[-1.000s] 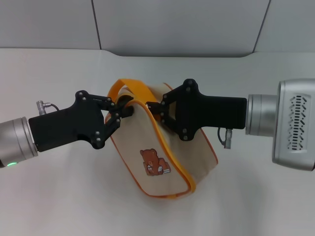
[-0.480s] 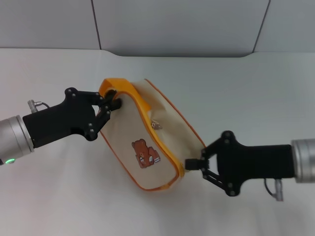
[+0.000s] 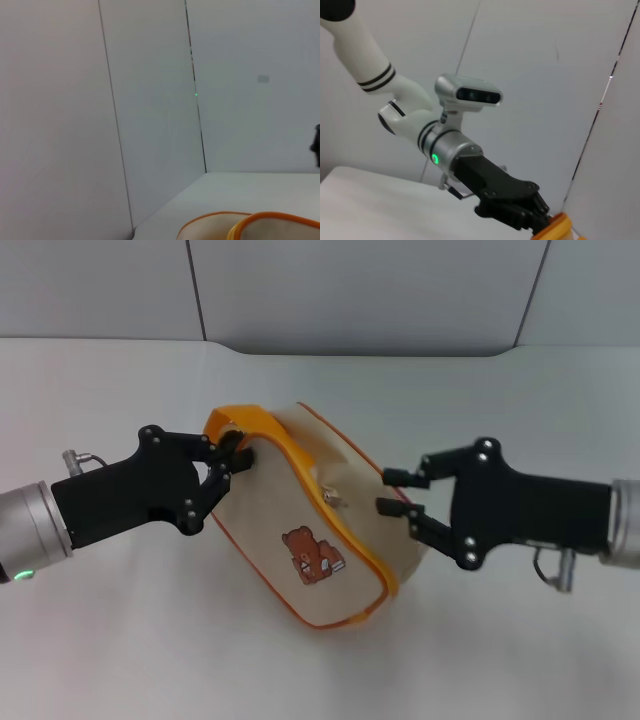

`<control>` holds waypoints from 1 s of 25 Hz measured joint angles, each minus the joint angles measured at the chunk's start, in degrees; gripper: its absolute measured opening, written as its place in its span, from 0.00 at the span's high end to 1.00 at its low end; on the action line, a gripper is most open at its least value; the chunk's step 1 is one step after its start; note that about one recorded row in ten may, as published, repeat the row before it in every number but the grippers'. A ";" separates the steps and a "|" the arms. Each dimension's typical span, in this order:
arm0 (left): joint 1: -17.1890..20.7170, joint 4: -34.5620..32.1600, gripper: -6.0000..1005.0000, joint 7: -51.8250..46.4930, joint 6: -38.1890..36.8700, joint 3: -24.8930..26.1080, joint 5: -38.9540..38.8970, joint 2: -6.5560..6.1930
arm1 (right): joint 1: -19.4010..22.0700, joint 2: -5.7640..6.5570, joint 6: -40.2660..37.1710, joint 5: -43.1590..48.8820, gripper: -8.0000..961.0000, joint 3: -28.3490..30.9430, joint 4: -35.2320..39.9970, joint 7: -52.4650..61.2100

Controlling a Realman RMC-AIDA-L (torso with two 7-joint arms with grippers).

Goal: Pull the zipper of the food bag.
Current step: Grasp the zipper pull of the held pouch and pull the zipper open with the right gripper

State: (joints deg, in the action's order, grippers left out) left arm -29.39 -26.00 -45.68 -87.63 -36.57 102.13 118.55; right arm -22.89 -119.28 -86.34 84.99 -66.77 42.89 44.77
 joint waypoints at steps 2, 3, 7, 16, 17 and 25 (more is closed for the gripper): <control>-0.02 0.00 0.95 0.17 -0.57 0.02 0.00 0.01 | -1.86 0.00 1.66 0.95 0.86 -0.52 -0.86 0.08; -0.02 0.00 0.95 0.19 -0.69 0.05 0.00 0.01 | -2.39 -0.02 2.15 1.56 0.85 -0.66 -1.17 0.07; -0.27 -0.01 0.95 0.08 -0.79 0.19 0.01 0.02 | -3.78 -0.23 3.90 3.80 0.69 -1.71 -2.17 -0.21; -0.41 -0.03 0.95 -0.21 -2.08 0.02 0.00 0.08 | -4.31 -0.50 9.19 2.09 0.47 -7.18 -1.46 -1.86; -0.41 -0.03 0.95 -0.21 -2.08 0.02 0.00 0.08 | -4.31 -0.50 9.19 2.09 0.48 -7.18 -1.46 -1.86; -0.41 -0.02 0.95 -0.31 -2.63 -0.01 0.00 0.11 | -4.27 -0.52 11.18 1.26 0.58 -12.18 0.01 -3.48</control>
State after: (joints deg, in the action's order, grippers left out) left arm -29.80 -26.01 -45.99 -90.26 -36.58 102.13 118.66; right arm -27.16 -119.80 -75.16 86.25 -78.95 42.90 41.29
